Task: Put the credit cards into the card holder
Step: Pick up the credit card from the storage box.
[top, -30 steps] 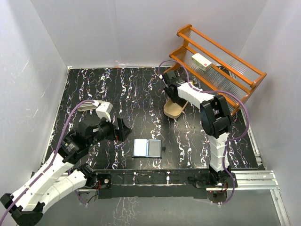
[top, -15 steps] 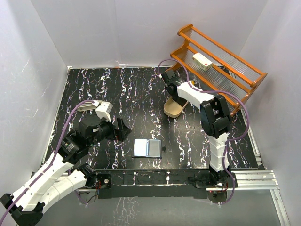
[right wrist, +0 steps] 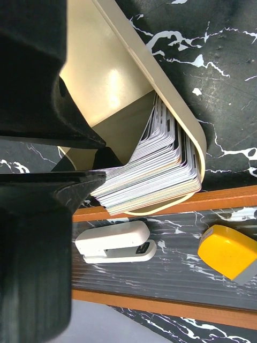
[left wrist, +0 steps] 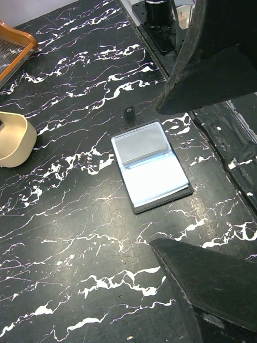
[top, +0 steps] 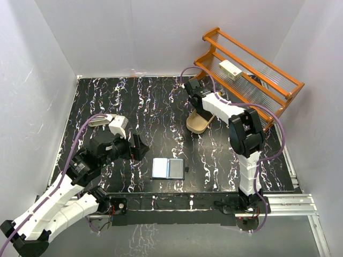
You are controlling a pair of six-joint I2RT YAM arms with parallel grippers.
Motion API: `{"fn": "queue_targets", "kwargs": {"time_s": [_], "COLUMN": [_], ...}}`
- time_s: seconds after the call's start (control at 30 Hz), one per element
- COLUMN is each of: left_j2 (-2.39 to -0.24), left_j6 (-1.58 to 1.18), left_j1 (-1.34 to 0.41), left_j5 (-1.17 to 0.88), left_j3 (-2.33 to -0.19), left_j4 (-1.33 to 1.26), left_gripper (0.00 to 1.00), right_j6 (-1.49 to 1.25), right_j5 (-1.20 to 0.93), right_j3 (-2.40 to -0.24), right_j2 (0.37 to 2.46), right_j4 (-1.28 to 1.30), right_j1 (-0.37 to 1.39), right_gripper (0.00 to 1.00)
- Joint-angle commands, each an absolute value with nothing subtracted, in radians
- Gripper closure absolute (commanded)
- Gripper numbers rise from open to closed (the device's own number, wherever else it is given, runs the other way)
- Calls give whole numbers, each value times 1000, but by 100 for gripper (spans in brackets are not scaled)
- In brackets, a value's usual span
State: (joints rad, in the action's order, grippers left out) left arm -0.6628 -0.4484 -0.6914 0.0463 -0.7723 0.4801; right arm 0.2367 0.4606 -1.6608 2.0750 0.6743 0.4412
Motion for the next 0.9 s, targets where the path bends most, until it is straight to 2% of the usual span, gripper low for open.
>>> {"fn": "queue_targets", "kwargs": {"time_s": [0.0,0.17,0.37,0.53,0.63,0.83,0.87], "left_j2": [-654,-669,-680,-700,-704,-731,-738], "left_j6": [-433,-428,-435,-446,-471,-501,-503], "left_j1": [-695,-695,-695,-695,-695,-695,-695], "left_j5": [67,64,71,79,74,7,2], "left_j3": [-775,-777,-775,-775,-765,-740,-739], "left_j4": [489,490,493,507,510,482,479], "left_gripper": [2,2,6,13,21,47,58], "right_j6": [227,200,155,51,-34,-172,-191], "right_j5": [523,476,371,301,225,72,35], "right_j3": [-1707,-1702,-1646,-1627,-1603,-1499,-1474], "right_j2": [2010,1974,1889,1813,1753,1574,1542], "right_j4": [701,747,761,815,847,832,825], "right_j1": [420,422,437,456,461,478,478], "right_gripper": [88,100,100,100,100,100,100]}}
